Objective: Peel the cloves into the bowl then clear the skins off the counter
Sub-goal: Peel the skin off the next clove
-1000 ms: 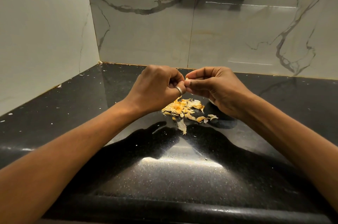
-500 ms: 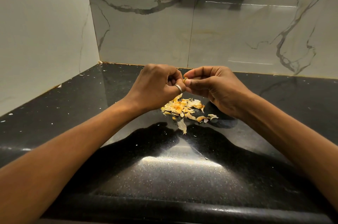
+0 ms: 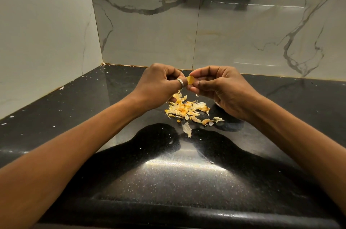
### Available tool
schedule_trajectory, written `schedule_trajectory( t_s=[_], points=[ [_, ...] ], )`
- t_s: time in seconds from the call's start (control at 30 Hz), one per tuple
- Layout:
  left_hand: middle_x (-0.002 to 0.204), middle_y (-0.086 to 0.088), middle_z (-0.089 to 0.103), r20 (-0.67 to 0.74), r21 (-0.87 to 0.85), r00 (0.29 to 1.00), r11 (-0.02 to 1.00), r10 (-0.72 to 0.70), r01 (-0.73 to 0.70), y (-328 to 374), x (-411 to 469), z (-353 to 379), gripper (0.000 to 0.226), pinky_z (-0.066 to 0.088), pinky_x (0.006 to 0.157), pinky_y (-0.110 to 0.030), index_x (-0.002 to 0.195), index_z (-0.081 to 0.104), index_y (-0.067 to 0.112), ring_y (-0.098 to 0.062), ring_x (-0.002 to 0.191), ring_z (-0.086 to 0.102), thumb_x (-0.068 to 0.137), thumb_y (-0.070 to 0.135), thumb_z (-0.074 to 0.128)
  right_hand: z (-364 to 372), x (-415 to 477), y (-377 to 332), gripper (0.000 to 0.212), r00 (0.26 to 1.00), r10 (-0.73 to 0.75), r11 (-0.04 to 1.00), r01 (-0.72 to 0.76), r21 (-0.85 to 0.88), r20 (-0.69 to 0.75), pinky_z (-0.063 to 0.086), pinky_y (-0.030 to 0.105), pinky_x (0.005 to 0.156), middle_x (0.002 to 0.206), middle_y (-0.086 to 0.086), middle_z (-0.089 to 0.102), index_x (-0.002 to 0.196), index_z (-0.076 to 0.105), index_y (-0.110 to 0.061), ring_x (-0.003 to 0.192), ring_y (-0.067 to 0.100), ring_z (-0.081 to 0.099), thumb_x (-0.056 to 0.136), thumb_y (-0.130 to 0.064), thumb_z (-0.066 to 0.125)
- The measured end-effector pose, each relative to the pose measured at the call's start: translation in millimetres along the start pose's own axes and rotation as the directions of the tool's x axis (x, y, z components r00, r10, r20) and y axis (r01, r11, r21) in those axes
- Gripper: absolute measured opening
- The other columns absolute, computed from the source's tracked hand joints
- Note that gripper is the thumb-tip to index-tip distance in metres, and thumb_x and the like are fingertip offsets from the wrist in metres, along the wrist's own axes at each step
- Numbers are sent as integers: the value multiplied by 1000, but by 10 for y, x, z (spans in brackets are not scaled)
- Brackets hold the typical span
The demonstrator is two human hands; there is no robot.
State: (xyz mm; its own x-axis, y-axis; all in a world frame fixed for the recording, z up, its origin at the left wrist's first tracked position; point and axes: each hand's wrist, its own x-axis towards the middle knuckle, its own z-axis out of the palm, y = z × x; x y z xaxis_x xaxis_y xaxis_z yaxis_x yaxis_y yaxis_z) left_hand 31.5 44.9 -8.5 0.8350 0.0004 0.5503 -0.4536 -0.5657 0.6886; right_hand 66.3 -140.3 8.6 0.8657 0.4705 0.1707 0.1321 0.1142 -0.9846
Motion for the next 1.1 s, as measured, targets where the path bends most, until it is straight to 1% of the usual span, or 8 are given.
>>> schedule_trajectory(
  t_s=[0.07, 0.2, 0.33, 0.47, 0.67, 0.77, 0.97, 1.1],
  points=[
    [78, -13, 66, 15, -26, 999, 999, -29, 30, 4, -2, 3, 14, 63, 61, -44, 92, 72, 4, -19, 64, 65, 93, 17, 69, -7, 3, -2, 21, 1000, 3, 1000, -3, 3, 5, 62, 29, 79, 95, 17, 74, 98, 69, 0, 90, 27, 73, 89, 14, 57],
    [79, -18, 67, 19, -20, 1000, 1000, -6, 7, 21, -7, 24, 20, 62, 58, -39, 91, 72, 4, -25, 65, 66, 91, 23, 71, -10, 0, 7, 13, 1000, -11, 999, 11, -33, 18, 61, 25, 75, 95, 15, 74, 99, 69, 0, 88, 22, 73, 88, 6, 64],
    [79, -21, 67, 33, -26, 999, 1000, -8, 8, 40, -18, 44, 22, 58, 53, -29, 86, 72, 7, -20, 63, 64, 88, 29, 73, -14, 7, 17, 17, 1000, -14, 999, 15, -50, 8, 61, 26, 77, 91, 13, 73, 99, 69, -2, 86, 21, 73, 85, 7, 64],
    [80, -17, 67, 24, -45, 998, 997, -63, 64, 38, -20, 42, 21, 62, 58, -36, 90, 72, 3, -20, 66, 64, 89, 25, 72, -12, 10, 12, 19, 1000, -21, 999, 21, -32, 10, 61, 26, 76, 91, 13, 73, 100, 68, -1, 87, 23, 73, 84, 9, 65],
    [85, -17, 65, 23, -76, 992, 989, -127, 128, 31, -15, 37, 18, 62, 62, -38, 91, 71, 2, -18, 69, 64, 93, 19, 68, -15, 27, 19, 28, 1000, -22, 1000, 22, -10, 5, 62, 30, 79, 95, 15, 73, 109, 65, -1, 93, 28, 74, 84, 11, 65],
    [85, -16, 64, 25, -103, 986, 981, -164, 166, 39, -12, 36, 17, 62, 61, -36, 90, 70, 3, -17, 72, 63, 95, 19, 66, -20, 33, 26, 28, 1000, -20, 1000, 20, 12, 3, 62, 30, 78, 98, 17, 74, 109, 66, -1, 94, 29, 74, 84, 12, 64],
    [81, -7, 61, 53, -174, 973, 957, -225, 231, 48, -19, 21, 15, 60, 58, -28, 86, 68, 10, -12, 73, 61, 98, 17, 61, -34, 42, 20, 25, 1000, -2, 999, 1, 38, 6, 62, 28, 76, 99, 18, 73, 106, 67, 0, 92, 27, 74, 85, 13, 62],
    [81, -10, 63, 40, -156, 976, 964, -213, 217, 40, -21, 29, 13, 61, 59, -32, 87, 69, 10, -15, 71, 62, 97, 17, 63, -38, 45, 45, 24, 1000, 11, 1000, -11, -12, -7, 62, 30, 75, 101, 19, 72, 108, 67, 0, 89, 26, 73, 88, 12, 61]
  ],
)
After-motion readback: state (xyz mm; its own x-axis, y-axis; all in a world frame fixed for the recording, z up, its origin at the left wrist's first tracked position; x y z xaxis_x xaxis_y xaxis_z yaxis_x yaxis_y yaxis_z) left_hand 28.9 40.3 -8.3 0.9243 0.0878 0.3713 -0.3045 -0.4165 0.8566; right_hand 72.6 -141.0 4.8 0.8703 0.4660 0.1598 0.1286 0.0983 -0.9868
